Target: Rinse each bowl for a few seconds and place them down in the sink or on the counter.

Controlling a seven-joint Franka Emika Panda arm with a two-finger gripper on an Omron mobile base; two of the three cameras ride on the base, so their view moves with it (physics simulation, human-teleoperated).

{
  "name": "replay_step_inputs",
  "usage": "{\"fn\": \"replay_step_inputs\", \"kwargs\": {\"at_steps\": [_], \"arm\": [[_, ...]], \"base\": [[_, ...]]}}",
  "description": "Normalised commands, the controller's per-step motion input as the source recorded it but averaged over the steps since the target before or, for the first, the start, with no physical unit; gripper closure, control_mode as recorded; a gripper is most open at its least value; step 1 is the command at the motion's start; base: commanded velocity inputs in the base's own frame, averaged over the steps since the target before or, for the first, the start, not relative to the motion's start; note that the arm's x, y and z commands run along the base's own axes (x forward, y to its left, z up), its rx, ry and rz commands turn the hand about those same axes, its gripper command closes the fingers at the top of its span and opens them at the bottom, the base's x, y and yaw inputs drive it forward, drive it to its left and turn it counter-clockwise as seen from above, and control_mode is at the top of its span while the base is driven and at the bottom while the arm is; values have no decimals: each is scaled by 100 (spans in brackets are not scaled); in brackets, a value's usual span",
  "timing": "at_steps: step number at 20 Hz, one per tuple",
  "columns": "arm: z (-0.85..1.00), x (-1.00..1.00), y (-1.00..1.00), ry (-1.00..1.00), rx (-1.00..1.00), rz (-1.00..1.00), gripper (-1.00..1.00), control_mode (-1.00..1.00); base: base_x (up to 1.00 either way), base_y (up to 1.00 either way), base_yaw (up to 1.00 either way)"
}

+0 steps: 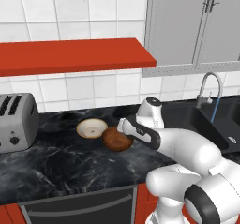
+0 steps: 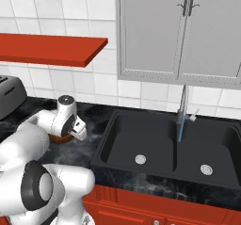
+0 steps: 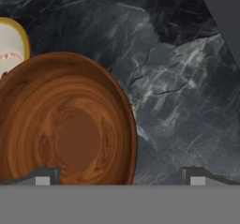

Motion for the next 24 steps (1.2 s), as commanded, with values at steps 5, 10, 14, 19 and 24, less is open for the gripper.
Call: {"fn": "replay_step_inputs", "kwargs": {"at_steps": [5,10,14,19,24], "arm": [[-16,0,4,0,0,0,-100,-100],[-16,0,0,0,0,0,-100,-100],[-18,0,0,0,0,0,-100,-100],[-15,0,0,0,0,0,-100,-100],[-15,0,2,0,0,0,100,-100]], "base": [[0,0,0],[0,0,0],[0,0,0],[0,0,0],[0,0,0]]}}
